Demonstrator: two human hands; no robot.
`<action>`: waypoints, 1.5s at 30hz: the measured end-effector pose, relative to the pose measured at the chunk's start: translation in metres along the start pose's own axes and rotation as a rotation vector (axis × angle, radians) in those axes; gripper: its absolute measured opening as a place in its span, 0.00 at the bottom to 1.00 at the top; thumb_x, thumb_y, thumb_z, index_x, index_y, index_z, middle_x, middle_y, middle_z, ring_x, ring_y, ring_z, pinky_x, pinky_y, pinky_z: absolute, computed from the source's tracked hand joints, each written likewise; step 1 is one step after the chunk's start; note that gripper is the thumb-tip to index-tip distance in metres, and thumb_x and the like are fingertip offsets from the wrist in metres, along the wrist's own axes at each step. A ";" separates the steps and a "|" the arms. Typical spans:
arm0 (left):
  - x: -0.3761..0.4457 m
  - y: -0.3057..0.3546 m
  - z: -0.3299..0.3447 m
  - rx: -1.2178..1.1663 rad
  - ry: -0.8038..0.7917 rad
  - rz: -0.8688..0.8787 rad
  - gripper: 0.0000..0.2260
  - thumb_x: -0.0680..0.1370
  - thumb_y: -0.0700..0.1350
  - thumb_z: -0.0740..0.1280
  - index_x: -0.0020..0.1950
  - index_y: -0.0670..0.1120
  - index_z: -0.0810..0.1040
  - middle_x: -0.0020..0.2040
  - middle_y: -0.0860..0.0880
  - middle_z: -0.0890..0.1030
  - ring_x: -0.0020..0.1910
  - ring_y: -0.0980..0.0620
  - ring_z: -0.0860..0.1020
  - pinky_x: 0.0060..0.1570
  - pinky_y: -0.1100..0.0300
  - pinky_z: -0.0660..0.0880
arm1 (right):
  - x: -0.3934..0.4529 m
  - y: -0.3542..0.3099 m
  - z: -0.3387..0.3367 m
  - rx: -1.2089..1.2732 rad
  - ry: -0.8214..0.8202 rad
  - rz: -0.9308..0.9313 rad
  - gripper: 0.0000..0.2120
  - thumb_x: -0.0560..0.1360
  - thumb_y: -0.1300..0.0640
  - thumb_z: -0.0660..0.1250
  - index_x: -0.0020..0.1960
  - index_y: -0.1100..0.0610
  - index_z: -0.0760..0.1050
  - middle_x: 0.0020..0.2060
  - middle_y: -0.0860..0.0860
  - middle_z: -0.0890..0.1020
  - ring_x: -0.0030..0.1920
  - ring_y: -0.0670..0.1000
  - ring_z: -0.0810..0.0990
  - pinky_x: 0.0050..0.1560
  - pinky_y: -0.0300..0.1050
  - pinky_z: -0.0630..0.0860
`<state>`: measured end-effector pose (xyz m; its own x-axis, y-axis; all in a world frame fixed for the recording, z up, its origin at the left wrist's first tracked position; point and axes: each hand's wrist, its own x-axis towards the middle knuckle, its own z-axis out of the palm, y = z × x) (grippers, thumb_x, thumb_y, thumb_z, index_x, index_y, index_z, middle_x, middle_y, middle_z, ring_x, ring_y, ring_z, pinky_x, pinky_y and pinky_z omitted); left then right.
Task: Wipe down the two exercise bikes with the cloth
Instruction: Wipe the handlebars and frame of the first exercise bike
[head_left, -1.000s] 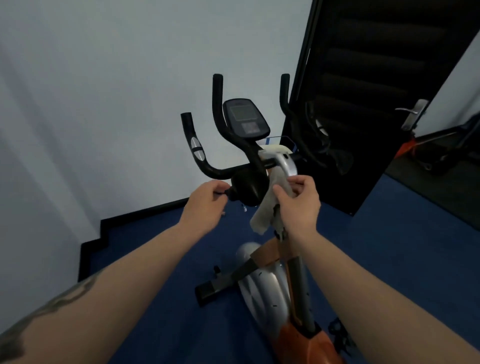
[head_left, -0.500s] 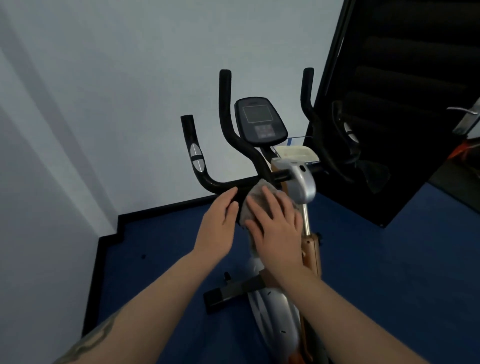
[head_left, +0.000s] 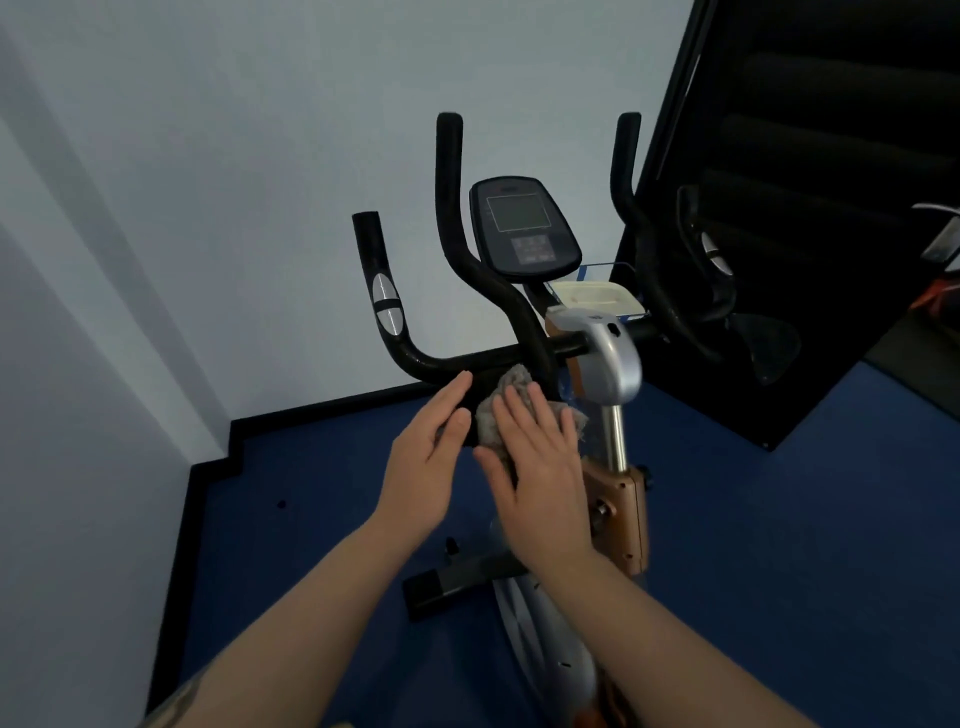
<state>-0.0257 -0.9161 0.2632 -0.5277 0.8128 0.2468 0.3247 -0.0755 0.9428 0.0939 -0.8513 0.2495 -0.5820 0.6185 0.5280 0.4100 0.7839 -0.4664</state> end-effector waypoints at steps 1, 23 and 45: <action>0.000 -0.001 -0.001 -0.028 -0.014 -0.011 0.18 0.83 0.45 0.59 0.74 0.51 0.68 0.70 0.60 0.70 0.68 0.71 0.66 0.64 0.76 0.62 | 0.004 0.002 -0.001 0.010 0.004 -0.025 0.22 0.81 0.52 0.63 0.72 0.60 0.70 0.72 0.51 0.70 0.76 0.49 0.59 0.78 0.52 0.47; 0.010 0.006 -0.005 -0.024 -0.001 -0.057 0.15 0.83 0.45 0.60 0.69 0.52 0.74 0.62 0.57 0.78 0.59 0.70 0.74 0.58 0.73 0.70 | 0.015 0.006 -0.016 0.150 0.215 -0.129 0.15 0.73 0.68 0.72 0.59 0.62 0.81 0.55 0.54 0.83 0.58 0.54 0.80 0.60 0.50 0.77; 0.042 0.002 0.010 0.073 -0.126 -0.020 0.17 0.85 0.48 0.51 0.71 0.49 0.70 0.65 0.55 0.74 0.64 0.60 0.71 0.69 0.56 0.67 | 0.037 -0.022 0.027 0.667 0.628 0.849 0.07 0.83 0.52 0.54 0.60 0.44 0.67 0.56 0.48 0.78 0.56 0.45 0.78 0.58 0.48 0.76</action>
<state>-0.0392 -0.8767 0.2729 -0.4336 0.8800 0.1937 0.3738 -0.0199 0.9273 0.0440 -0.8471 0.2601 0.2027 0.9782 0.0462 -0.0513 0.0577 -0.9970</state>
